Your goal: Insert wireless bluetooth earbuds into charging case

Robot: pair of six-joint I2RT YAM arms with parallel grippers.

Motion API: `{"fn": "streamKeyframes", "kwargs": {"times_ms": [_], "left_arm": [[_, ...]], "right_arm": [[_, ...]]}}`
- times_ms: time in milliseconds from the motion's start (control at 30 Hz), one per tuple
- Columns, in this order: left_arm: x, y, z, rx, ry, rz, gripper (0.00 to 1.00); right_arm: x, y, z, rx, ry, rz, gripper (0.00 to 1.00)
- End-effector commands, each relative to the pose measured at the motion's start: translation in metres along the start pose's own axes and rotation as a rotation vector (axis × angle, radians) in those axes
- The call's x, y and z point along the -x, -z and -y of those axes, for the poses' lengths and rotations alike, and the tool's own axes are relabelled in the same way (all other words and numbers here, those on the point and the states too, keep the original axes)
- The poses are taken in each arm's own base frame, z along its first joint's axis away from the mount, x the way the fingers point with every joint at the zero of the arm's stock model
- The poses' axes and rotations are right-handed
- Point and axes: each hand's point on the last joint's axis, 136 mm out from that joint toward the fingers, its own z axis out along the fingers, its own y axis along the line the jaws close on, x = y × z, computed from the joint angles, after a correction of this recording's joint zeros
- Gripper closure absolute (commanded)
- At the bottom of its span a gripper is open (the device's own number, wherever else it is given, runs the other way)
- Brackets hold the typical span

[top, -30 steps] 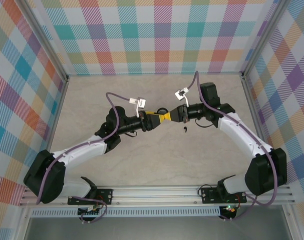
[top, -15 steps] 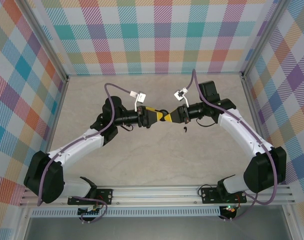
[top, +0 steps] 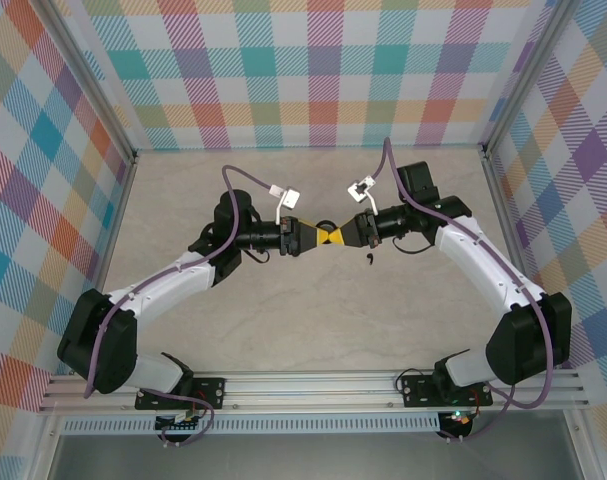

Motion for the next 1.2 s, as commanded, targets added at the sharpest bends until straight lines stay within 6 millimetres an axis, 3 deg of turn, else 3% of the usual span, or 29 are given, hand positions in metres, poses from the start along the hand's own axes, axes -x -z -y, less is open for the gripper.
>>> {"fn": "streamKeyframes", "kwargs": {"times_ms": [0, 400, 600, 700, 867, 1000, 1167], "left_arm": [[0.008, -0.001, 0.008, -0.022, -0.024, 0.001, 0.62], [0.003, -0.004, 0.010, -0.038, -0.018, -0.018, 0.59], [0.003, -0.004, 0.013, -0.047, -0.022, -0.022, 0.78], [0.002, -0.003, 0.011, -0.031, -0.042, -0.020, 0.81], [-0.002, -0.002, 0.003, 0.027, -0.120, -0.047, 0.84], [0.003, -0.002, -0.005, 0.072, -0.217, -0.033, 0.83], [0.008, 0.000, 0.004, 0.029, -0.449, 0.026, 0.84]], "right_arm": [[0.007, 0.002, -0.015, 0.048, 0.059, 0.004, 0.82], [0.012, 0.002, -0.009, 0.013, 0.060, 0.015, 0.82], [0.012, 0.002, -0.004, -0.018, 0.053, 0.012, 0.80], [0.013, 0.004, -0.001, -0.059, 0.057, 0.018, 0.72], [0.016, 0.015, 0.003, -0.178, 0.097, 0.043, 0.47], [0.018, 0.025, 0.007, -0.279, 0.135, 0.064, 0.41], [0.020, 0.029, 0.004, -0.298, 0.267, 0.086, 0.39]]}}
